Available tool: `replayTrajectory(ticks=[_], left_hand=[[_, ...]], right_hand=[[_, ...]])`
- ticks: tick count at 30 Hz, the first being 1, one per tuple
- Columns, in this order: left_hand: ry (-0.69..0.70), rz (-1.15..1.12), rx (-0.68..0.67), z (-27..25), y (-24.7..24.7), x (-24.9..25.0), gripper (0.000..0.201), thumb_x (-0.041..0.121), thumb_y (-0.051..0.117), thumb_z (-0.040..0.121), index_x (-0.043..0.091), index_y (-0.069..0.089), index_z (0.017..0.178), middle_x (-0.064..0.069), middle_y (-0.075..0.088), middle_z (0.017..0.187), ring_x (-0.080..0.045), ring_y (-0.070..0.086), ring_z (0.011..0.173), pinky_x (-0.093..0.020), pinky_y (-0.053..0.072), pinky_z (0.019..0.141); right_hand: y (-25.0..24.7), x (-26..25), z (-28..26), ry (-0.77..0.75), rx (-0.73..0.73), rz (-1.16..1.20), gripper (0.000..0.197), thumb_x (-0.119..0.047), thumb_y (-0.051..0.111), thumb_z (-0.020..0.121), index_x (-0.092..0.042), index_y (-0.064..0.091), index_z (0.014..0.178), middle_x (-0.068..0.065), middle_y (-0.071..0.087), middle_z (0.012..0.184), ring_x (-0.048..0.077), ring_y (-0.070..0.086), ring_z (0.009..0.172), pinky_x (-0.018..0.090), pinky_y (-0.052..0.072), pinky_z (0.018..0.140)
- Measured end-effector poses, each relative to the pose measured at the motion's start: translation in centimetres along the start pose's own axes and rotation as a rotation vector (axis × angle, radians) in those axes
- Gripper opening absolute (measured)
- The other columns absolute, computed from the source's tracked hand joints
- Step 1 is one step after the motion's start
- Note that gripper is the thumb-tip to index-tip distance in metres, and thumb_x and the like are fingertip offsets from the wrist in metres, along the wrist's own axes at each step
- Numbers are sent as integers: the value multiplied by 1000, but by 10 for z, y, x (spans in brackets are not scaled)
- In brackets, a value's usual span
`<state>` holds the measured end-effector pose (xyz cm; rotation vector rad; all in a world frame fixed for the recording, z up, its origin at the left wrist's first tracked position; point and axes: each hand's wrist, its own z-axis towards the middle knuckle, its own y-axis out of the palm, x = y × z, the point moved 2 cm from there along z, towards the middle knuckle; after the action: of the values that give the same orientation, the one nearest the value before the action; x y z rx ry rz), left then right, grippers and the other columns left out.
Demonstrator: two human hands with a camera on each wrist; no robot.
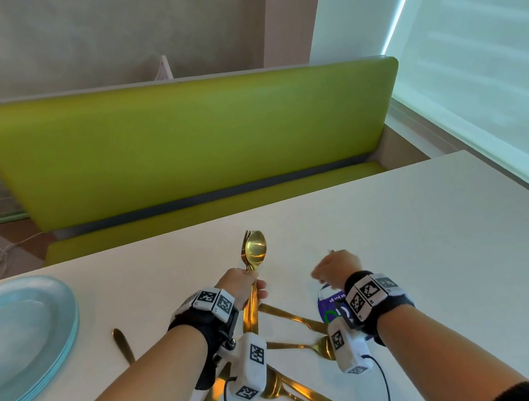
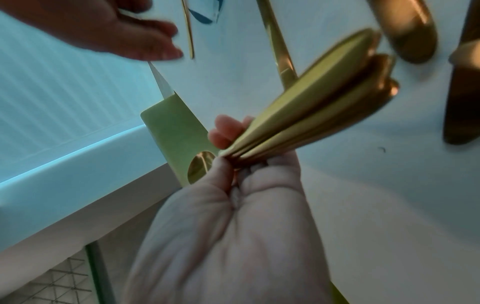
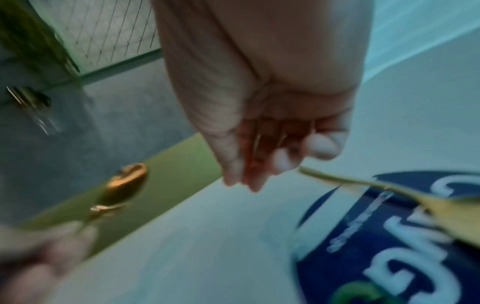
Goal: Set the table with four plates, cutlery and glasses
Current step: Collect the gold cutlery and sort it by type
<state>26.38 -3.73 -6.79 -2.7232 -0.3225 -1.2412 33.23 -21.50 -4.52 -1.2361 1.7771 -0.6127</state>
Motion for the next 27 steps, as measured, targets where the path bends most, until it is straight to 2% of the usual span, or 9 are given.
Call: replayTrajectory(ticks=[2,4,6,13,18,20,22,24,27], left_hand=[[8,12,24,2,-5,0,22,12,37,101,4,51,86,-7,57,75,-18,55,64,-29,47,62],[9,43,43,5,-8,0,22,11,39,100,6,52,83,-6,57,75,-17,55,63,-30,49,63],[6,81,47,6,-9,0,22,8,39,99,6,53,82,-6,58,76,-17,56,63,-29,49,63],[7,120,34,9,-11,-1,13,1,41,97,2,53,100,-5,59,78,-14,55,64,-27,50,67],[3,171,40,11,-16,-4,24,-1,44,96,-6,54,118,-4,60,77,-12,54,64,-22,49,61],[12,212,57,10,-18,-2,25,-1,45,95,-6,54,118,-2,60,76,-11,54,64,-20,49,60],[33,239,81,8,-21,1,24,0,47,95,-4,57,117,0,60,75,-8,54,63,-17,48,58],[61,281,119,7,-24,5,20,2,48,94,0,59,111,0,61,76,-7,54,61,-13,47,53],[87,317,154,5,-28,11,13,1,48,94,6,58,99,-1,61,76,-8,54,61,-18,47,60]], right_hand=[[-9,20,9,126,124,-106,18,-21,53,90,-8,63,97,7,65,95,23,66,97,26,50,65],[-11,41,15,241,168,-93,21,-17,55,89,-8,56,70,7,61,84,24,65,83,27,49,63],[-11,56,18,315,173,-92,29,-19,60,87,-11,50,61,6,61,76,24,61,74,27,50,65],[-1,59,23,331,107,-97,29,-20,59,89,-11,49,63,4,56,67,18,58,63,25,45,56],[1,54,21,286,98,-153,30,-21,58,90,-12,49,63,2,53,64,13,51,54,22,38,47],[4,50,20,256,91,-173,27,-22,59,89,-11,52,65,3,58,70,16,60,64,25,46,55],[4,38,16,192,87,-216,17,-23,60,88,-10,61,77,5,63,82,22,66,84,29,54,73],[1,22,13,92,119,-323,16,-21,57,90,-10,66,98,6,67,98,23,65,97,31,53,87],[-2,-9,6,-175,142,-588,23,-19,50,93,-10,64,109,7,66,111,23,57,109,33,45,94]])
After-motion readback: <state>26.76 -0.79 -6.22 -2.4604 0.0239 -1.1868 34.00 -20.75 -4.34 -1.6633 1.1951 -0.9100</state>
